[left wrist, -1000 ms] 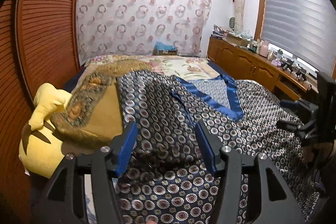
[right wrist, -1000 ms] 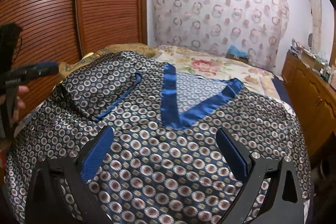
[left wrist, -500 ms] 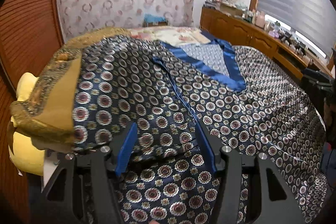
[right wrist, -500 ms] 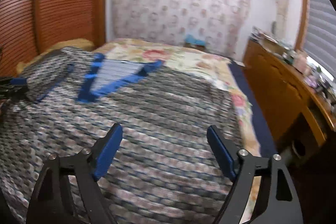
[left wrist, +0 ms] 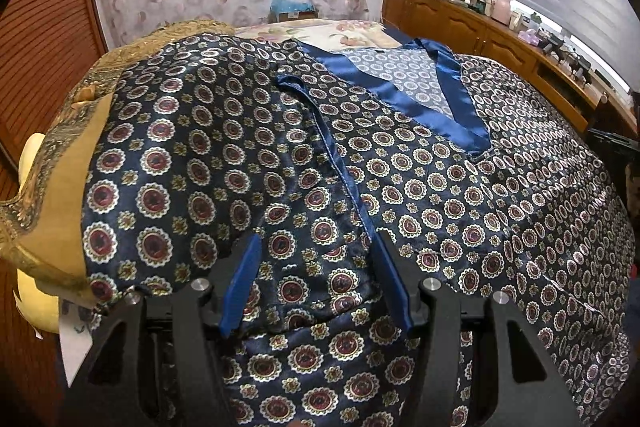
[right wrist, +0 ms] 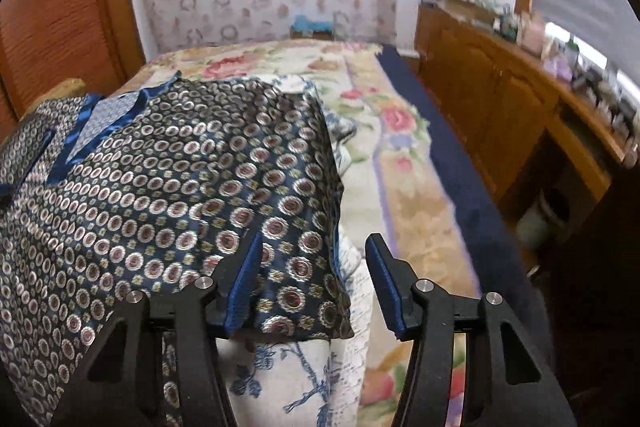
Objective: Fold small clothes
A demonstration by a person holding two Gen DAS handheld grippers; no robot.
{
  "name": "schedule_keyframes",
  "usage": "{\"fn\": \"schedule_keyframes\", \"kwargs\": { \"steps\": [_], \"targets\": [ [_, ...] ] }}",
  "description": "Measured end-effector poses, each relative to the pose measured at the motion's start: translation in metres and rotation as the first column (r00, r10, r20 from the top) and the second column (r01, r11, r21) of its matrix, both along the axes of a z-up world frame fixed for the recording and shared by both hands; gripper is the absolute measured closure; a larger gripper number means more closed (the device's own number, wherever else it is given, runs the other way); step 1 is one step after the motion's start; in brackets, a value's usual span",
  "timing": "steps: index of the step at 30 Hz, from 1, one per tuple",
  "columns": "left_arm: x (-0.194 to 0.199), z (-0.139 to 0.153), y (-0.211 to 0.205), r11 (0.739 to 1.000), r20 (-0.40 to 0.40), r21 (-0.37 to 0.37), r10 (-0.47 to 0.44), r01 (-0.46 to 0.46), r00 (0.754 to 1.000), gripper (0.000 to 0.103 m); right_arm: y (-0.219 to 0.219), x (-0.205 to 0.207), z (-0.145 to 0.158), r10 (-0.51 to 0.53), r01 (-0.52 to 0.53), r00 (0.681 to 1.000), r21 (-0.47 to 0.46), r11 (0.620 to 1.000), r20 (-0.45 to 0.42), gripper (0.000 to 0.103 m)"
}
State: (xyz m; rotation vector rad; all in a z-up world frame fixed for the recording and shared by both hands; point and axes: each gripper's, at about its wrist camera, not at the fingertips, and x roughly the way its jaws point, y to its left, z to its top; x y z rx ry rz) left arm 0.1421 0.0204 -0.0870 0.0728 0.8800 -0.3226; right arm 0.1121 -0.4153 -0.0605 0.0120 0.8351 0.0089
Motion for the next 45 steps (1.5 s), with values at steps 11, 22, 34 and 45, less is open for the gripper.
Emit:
{"fn": "schedule_keyframes", "kwargs": {
  "steps": [11,22,34,45],
  "targets": [
    [0.006,-0.002,-0.017,0.997,-0.016,0.044,-0.055,0.056,0.998,0.022,-0.008,0.011,-0.01,0.038,-0.031,0.997,0.091,0.995,-0.074,0.07],
    [0.008,-0.003,-0.024,0.996,-0.024,0.056,-0.072,0.073,0.997,0.012,0.007,0.01,-0.008,0.049,-0.05,0.997,-0.015,0.999,-0.055,0.1],
    [0.009,-0.003,-0.026,0.996,-0.023,0.06,-0.072,0.073,0.997,0.01,0.039,-0.005,0.035,0.146,-0.143,0.985,-0.038,0.989,0.093,0.103],
    [0.01,-0.005,-0.032,0.995,-0.024,0.066,-0.071,0.072,0.997,0.008,0.12,-0.002,0.011,0.33,-0.331,0.944,0.028,0.943,0.023,0.103]
  ]
}}
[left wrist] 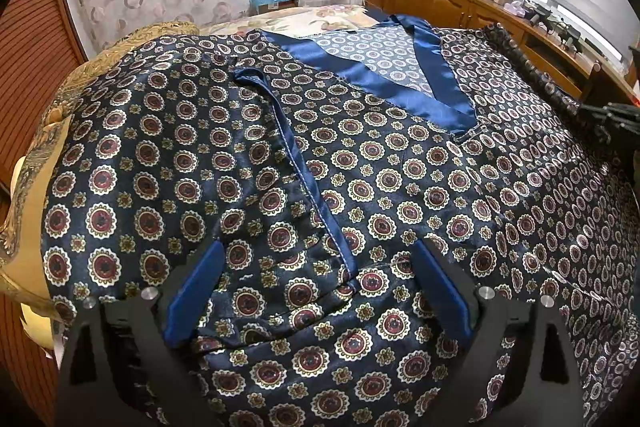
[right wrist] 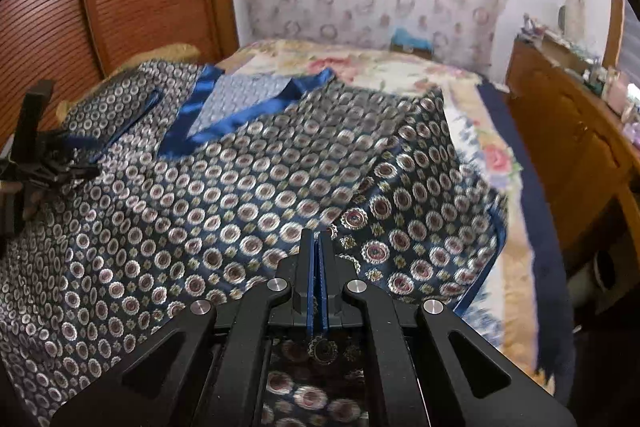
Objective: Fold small clothes
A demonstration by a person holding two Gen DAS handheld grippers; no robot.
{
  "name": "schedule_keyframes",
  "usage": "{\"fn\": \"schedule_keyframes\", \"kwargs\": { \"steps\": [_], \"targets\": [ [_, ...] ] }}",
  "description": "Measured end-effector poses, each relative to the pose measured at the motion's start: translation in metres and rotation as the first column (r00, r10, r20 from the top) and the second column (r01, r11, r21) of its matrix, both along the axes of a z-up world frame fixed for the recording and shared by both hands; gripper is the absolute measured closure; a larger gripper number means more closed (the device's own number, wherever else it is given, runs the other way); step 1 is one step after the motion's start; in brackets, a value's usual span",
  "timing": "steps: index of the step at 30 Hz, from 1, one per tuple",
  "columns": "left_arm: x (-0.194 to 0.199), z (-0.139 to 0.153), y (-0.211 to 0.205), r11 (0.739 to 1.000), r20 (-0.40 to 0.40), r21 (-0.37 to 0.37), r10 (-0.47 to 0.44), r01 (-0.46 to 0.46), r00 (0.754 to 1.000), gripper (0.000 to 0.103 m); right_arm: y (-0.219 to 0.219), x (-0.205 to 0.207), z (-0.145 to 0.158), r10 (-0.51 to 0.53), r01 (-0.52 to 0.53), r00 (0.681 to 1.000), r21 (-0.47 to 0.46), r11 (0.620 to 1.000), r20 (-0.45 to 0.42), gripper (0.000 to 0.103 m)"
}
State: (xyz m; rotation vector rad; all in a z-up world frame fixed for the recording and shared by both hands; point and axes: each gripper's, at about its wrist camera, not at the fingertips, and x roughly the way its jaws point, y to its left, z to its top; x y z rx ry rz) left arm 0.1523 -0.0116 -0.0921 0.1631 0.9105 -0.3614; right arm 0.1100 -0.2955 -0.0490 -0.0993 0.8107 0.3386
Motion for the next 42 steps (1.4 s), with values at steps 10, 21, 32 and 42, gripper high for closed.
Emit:
{"fn": "schedule_keyframes", "kwargs": {
  "steps": [10,21,32,42],
  "targets": [
    [-0.017,0.013,0.004,0.999,0.087,-0.006,0.034,-0.033,0.996,0.008,0.003,-0.007,-0.002,-0.019,0.019,1.0,0.003,1.0,-0.018,0.097],
    [-0.047,0.036,0.006,0.994,0.184,-0.082,0.084,-0.07,0.979,0.008,-0.029,-0.018,0.04,-0.113,0.114,0.989,-0.006,0.993,0.097,0.059],
    [-0.078,0.045,-0.018,0.993,0.215,-0.114,0.041,-0.016,0.976,0.008,-0.069,-0.006,0.0,-0.223,0.223,0.975,-0.019,0.975,-0.018,0.058],
    [-0.094,0.054,-0.027,0.991,0.225,-0.135,0.021,0.01,0.974,0.008,-0.068,0.001,-0.02,-0.208,0.206,0.975,-0.029,0.978,-0.081,0.057]
  ]
}}
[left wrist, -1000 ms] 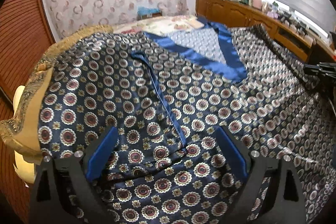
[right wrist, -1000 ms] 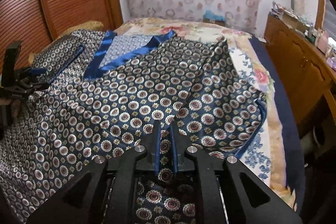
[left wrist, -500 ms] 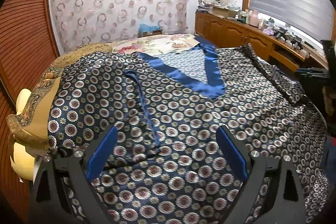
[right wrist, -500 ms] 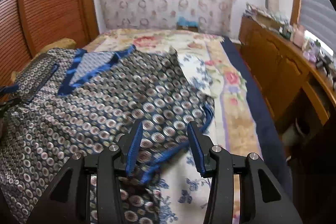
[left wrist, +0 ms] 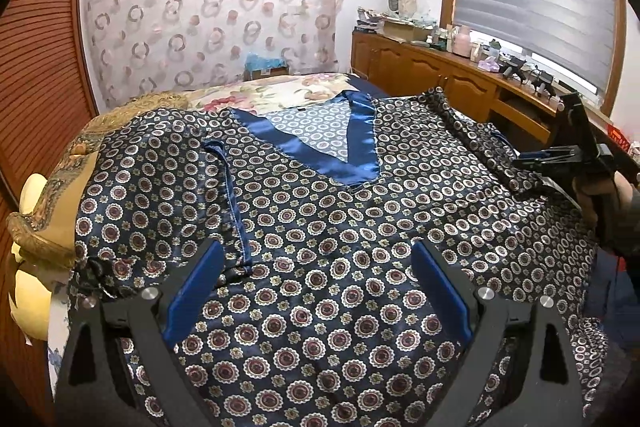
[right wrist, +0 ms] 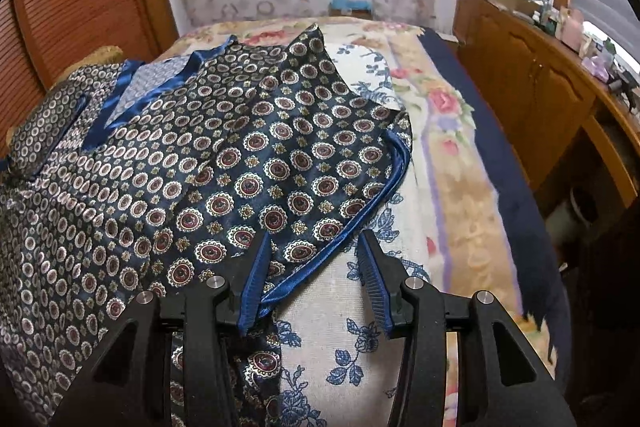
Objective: Fold small clothes
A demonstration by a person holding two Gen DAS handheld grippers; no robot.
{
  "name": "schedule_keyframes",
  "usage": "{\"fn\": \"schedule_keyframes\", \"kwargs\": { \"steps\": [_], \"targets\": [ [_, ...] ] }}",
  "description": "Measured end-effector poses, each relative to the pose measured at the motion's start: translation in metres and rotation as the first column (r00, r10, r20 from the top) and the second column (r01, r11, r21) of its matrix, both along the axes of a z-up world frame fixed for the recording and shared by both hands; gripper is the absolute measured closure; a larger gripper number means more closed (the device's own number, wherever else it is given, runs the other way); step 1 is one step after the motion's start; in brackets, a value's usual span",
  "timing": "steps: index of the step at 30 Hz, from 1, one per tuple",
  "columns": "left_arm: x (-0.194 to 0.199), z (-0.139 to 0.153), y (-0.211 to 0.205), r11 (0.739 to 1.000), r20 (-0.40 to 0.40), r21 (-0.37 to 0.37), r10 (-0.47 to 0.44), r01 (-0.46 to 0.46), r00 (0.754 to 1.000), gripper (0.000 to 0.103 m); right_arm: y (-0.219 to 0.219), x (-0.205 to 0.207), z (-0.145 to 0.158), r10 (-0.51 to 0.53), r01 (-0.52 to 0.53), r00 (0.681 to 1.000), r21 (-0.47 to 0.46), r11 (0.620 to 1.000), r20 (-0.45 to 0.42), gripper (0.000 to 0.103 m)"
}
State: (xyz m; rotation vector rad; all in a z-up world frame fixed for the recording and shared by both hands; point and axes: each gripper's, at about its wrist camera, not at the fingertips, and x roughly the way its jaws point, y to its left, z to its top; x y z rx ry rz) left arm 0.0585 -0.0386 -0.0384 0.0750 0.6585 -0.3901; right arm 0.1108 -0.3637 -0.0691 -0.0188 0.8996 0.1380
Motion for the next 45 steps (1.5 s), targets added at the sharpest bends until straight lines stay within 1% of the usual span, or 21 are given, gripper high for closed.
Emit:
{"fn": "schedule_keyframes", "kwargs": {
  "steps": [2,4,6,9,12,16,18,21,24,29,33,37,41,45],
  "targets": [
    [-0.001,0.001,0.0,1.0,0.001,-0.001,0.004,-0.004,1.0,0.008,0.001,-0.001,-0.001,0.003,-0.003,1.0,-0.002,1.0,0.005,0.057],
    [-0.002,0.001,0.0,1.0,0.003,-0.002,0.007,-0.007,1.0,0.008,0.002,0.0,-0.001,0.01,-0.01,1.0,-0.005,1.0,0.009,0.061],
    [-0.001,0.001,0.0,1.0,0.002,-0.007,0.007,-0.007,1.0,0.008,0.002,-0.001,-0.001,0.022,-0.022,1.0,0.004,1.0,0.01,0.068],
    [-0.003,0.001,0.001,1.0,0.004,-0.012,0.014,-0.014,1.0,0.008,0.005,-0.001,-0.001,0.039,-0.039,0.999,0.002,0.999,0.012,0.076],
    [-0.004,0.002,0.003,1.0,0.011,-0.014,0.022,-0.022,1.0,0.008,0.007,-0.001,-0.001,0.045,-0.045,0.999,-0.005,0.999,0.013,0.077],
    [-0.008,0.007,0.009,0.998,0.045,-0.035,0.046,-0.045,0.998,0.008,0.006,-0.001,-0.001,0.043,-0.043,0.999,0.001,0.999,0.013,0.079],
    [-0.009,0.01,0.012,0.998,0.053,-0.043,0.056,-0.054,0.997,0.008,0.006,-0.001,0.0,0.042,-0.042,0.999,0.003,0.999,0.014,0.097],
    [-0.01,0.014,0.017,0.997,0.067,-0.047,0.07,-0.067,0.995,0.008,0.006,0.0,-0.001,0.041,-0.041,0.999,-0.002,0.999,0.017,0.1],
    [-0.011,0.017,0.02,0.996,0.077,-0.049,0.082,-0.079,0.994,0.008,0.006,0.0,0.003,0.043,-0.044,0.998,0.005,0.999,0.04,0.102],
    [-0.012,0.021,0.026,0.994,0.089,-0.055,0.102,-0.097,0.991,0.008,0.013,-0.001,0.025,0.053,-0.056,0.993,0.027,0.998,0.108,0.103],
    [-0.013,0.021,0.029,0.992,0.091,-0.065,0.114,-0.108,0.989,0.008,0.034,-0.002,0.05,0.099,-0.105,0.981,0.028,0.994,0.169,0.103],
    [-0.013,0.02,0.03,0.991,0.087,-0.065,0.118,-0.113,0.989,0.008,0.064,-0.002,0.069,0.164,-0.173,0.963,0.022,0.985,0.212,0.103],
    [-0.014,0.019,0.03,0.991,0.089,-0.067,0.12,-0.114,0.989,0.008,0.09,-0.001,0.075,0.223,-0.232,0.951,0.02,0.972,0.216,0.103],
    [-0.015,0.017,0.033,0.99,0.087,-0.071,0.127,-0.121,0.988,0.008,0.113,-0.001,0.069,0.275,-0.281,0.941,0.005,0.96,0.196,0.103]
  ]
}}
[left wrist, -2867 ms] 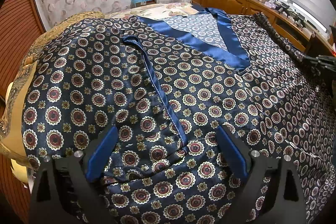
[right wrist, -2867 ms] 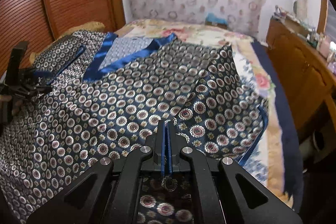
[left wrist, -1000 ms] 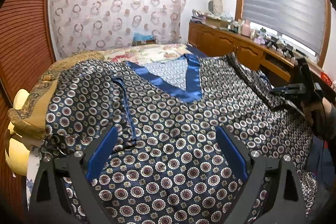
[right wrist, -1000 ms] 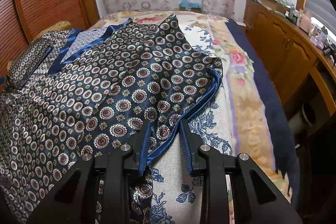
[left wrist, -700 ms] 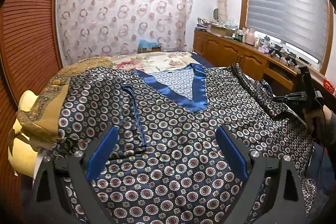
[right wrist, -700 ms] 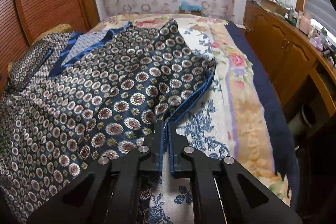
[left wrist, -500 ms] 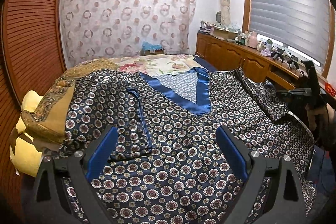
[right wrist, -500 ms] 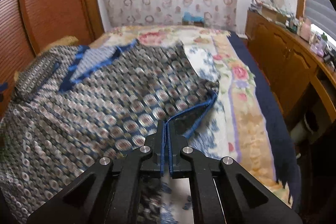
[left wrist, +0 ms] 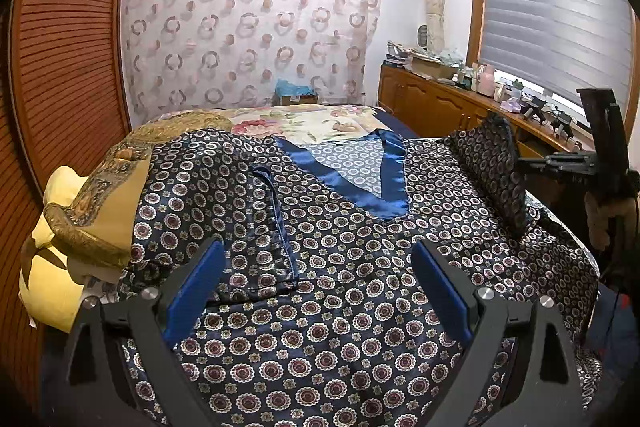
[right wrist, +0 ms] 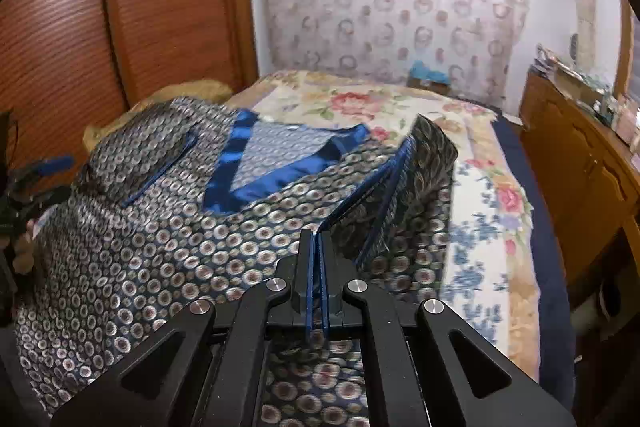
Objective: Fold small clothes
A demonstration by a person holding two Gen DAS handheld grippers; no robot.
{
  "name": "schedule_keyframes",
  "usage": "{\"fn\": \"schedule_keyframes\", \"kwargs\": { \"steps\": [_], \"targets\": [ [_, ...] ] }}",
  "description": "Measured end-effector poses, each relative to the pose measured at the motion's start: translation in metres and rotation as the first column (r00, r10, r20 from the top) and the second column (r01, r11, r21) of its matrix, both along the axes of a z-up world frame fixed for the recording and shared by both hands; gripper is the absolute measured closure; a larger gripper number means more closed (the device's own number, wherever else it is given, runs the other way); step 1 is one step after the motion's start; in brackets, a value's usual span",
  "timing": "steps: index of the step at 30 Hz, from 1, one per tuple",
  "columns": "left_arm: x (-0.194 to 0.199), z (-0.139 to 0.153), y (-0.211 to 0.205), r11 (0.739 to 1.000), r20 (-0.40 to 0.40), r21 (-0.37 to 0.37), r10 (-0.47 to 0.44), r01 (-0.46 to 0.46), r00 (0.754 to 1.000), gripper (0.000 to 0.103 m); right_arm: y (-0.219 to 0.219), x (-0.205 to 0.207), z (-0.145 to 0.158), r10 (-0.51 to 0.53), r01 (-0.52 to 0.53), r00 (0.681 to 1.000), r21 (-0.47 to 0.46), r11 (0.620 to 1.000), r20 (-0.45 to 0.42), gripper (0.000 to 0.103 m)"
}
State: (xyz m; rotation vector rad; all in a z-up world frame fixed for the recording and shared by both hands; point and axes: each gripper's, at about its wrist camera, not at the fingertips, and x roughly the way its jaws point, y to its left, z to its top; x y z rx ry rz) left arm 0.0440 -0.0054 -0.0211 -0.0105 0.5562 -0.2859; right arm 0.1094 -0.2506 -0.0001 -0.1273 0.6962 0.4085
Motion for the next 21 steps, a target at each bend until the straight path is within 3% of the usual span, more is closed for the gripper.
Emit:
{"fn": "schedule_keyframes", "kwargs": {
  "steps": [1,3,7,19,21],
  "targets": [
    [0.0,0.0,0.001,1.0,0.0,-0.002,0.002,-0.002,1.0,0.008,0.006,-0.001,-0.002,0.009,-0.009,1.0,-0.01,1.0,-0.001,0.1],
    [0.0,-0.001,0.004,1.0,0.0,-0.004,0.006,-0.006,1.0,0.008,0.01,-0.001,-0.005,0.002,-0.002,1.0,-0.018,1.0,-0.002,0.074],
    [0.0,-0.002,0.01,1.0,-0.003,-0.006,0.016,-0.016,1.0,0.008,0.002,0.004,-0.012,-0.042,0.042,0.999,-0.047,0.998,-0.002,0.06],
    [0.004,-0.004,0.015,0.999,-0.01,-0.014,0.034,-0.034,0.999,0.008,-0.054,0.029,-0.06,-0.195,0.18,0.969,-0.109,0.978,-0.15,0.06],
    [0.004,-0.005,0.014,0.999,-0.013,-0.012,0.035,-0.035,0.999,0.008,-0.056,0.029,-0.066,-0.201,0.182,0.967,-0.131,0.975,-0.158,0.07]
  ]
}}
